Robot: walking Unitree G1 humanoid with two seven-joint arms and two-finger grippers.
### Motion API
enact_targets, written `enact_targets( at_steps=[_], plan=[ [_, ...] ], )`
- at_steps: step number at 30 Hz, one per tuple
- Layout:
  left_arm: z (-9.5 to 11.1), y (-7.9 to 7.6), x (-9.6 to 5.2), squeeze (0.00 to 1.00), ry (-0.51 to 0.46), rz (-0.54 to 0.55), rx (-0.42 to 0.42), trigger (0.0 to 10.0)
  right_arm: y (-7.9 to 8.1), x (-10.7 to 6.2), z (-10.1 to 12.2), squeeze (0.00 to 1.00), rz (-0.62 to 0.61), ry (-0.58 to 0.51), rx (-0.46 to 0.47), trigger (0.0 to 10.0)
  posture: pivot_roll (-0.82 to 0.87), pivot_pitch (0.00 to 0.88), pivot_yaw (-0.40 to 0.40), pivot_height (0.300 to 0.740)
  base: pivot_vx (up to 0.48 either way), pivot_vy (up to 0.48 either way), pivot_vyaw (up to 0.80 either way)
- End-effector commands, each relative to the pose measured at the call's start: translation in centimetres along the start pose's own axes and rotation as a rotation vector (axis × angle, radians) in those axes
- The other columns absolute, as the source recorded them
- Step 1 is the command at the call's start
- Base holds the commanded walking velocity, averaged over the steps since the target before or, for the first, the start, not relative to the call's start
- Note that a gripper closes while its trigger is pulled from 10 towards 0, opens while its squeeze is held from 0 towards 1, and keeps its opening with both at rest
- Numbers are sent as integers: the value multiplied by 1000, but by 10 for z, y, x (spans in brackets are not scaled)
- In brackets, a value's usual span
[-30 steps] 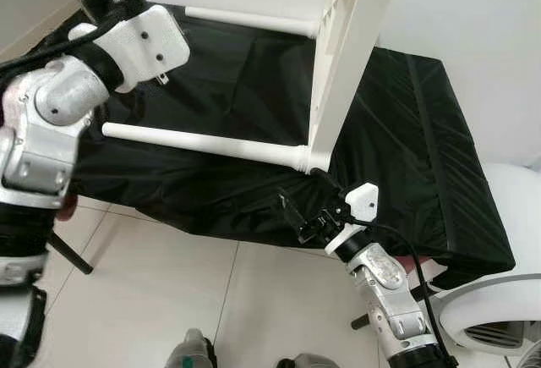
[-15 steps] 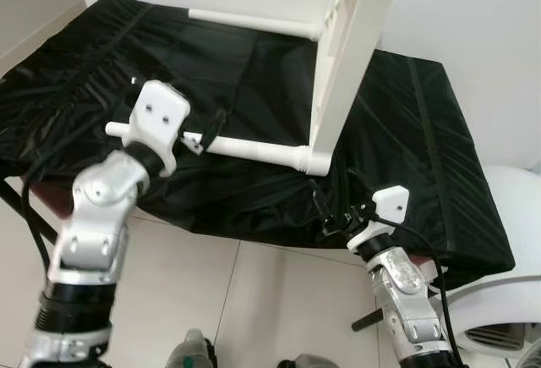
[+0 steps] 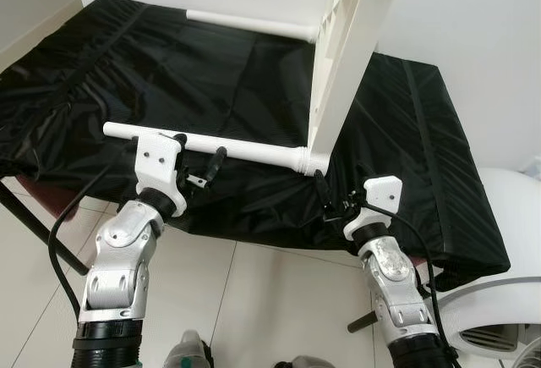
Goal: Building children table
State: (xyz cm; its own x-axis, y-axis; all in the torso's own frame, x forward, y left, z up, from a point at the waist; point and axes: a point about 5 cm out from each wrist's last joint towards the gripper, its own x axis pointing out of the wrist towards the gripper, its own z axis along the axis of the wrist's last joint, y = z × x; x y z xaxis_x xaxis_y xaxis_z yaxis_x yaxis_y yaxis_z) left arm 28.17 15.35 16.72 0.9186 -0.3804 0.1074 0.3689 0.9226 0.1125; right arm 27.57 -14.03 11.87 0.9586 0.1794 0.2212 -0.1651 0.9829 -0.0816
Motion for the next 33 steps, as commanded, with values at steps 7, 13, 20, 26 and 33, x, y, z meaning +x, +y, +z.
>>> enact_targets(
  at_steps=[7,13,20,26,33],
  plan=[
    [-5,11,-1,0,22,275,-23,10000,-8,0,-2,0,-63,-14,-16,10000,22,3,-57,740,0,0,0],
    [-6,11,-3,0,14,272,-51,10000,-23,-2,-1,0,-156,-26,-39,10000,0,0,-35,740,0,0,0],
    [-8,9,0,0,10,252,-90,10000,-39,-7,-1,0,-247,-38,-64,10000,-21,0,-14,740,0,0,0],
    [-8,8,5,0,13,227,-105,10000,-42,-8,-1,0,-264,-43,-73,10000,-26,0,-6,740,0,0,0],
    [-9,9,5,0,16,231,-110,10000,-42,-8,-2,0,-271,-41,-76,10000,-19,0,-11,740,0,0,0]
  ],
)
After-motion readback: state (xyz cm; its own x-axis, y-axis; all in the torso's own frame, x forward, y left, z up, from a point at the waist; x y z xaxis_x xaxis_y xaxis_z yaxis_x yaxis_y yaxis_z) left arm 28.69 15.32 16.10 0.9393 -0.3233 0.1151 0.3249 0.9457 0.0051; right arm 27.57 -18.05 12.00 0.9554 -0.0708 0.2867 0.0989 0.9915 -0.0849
